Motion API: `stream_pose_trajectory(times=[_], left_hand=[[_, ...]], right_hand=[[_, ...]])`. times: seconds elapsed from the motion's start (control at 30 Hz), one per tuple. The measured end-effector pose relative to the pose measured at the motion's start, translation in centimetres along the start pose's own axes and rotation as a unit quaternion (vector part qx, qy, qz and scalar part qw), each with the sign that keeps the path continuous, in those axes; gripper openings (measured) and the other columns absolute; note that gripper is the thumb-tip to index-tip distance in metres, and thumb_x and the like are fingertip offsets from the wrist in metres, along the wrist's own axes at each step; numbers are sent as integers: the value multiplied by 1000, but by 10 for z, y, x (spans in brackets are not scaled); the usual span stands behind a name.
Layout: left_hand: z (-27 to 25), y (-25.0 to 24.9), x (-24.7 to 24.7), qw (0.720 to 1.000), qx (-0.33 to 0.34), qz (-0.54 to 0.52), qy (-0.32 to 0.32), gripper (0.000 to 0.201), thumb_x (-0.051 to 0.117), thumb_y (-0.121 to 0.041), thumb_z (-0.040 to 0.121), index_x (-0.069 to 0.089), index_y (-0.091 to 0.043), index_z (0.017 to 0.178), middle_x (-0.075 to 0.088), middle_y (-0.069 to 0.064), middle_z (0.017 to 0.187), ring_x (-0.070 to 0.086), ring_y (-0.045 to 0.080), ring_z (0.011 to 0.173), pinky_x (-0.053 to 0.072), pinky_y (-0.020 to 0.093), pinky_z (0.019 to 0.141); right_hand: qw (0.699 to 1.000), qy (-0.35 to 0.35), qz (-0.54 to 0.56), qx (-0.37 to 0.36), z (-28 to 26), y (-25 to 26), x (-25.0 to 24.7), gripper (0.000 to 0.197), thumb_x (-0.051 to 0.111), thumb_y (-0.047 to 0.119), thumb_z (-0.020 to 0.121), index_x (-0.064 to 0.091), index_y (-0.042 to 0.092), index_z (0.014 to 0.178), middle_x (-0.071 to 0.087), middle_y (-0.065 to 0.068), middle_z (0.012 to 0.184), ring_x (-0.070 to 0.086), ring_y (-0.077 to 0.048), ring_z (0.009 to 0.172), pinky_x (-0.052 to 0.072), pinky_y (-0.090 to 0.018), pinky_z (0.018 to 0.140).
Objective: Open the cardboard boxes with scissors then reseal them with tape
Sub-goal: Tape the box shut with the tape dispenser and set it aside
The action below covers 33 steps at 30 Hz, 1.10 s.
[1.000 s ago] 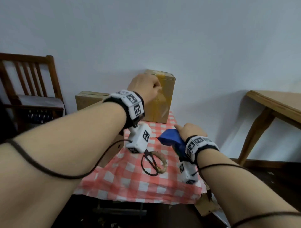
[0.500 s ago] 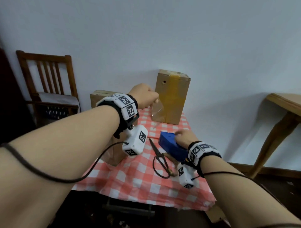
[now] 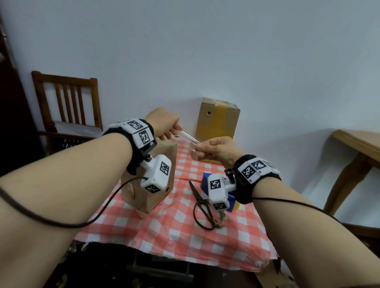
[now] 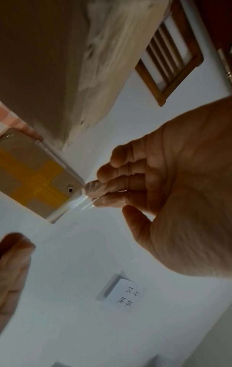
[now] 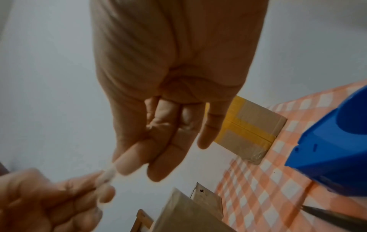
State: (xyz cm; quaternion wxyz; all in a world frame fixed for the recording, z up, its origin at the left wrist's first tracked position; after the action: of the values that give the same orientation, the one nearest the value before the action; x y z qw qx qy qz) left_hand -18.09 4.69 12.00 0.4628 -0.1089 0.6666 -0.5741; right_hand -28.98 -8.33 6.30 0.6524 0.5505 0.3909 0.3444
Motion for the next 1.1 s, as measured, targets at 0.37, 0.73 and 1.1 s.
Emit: stream_pose_trajectory(times=[0.37,0.73,1.1], left_hand=[[7,37,-52,950,-78,298,-52,60,41,-40,96,22,-22,150,-3,17,158,11,48,140,19,44,115],[16,89,-21,906,-61,418,23,134,78,-62,55,-4,-17,151,32,19,140,36,36,128,39,44,103],[-2,74,-1,898,62,423,107,141,87,-51,55,-8,-17,153,10,0,158,10,23,143,17,44,118]], right_hand=[[990,-55,-109,71,6,-9,-18,10,75,5,78,68,1,71,66,-7,54,63,-14,49,56,-25,63],[984,-138,-81,79,14,-35,-35,13,67,12,85,69,3,74,66,-7,62,61,-14,56,43,-23,59],[985,-153,-65,45,8,-24,-21,12,65,4,82,68,4,71,67,-12,70,58,-9,49,47,-26,61]])
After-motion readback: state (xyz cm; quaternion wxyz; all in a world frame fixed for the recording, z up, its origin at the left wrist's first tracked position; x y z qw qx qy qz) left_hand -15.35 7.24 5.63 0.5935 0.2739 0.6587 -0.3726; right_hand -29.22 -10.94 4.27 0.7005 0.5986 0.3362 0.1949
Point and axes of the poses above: each hand's wrist, its own z-axis towards the middle knuckle, its own x-axis out of the palm, y = z × x, the point moved 7 cm from there along z, towards the middle knuckle
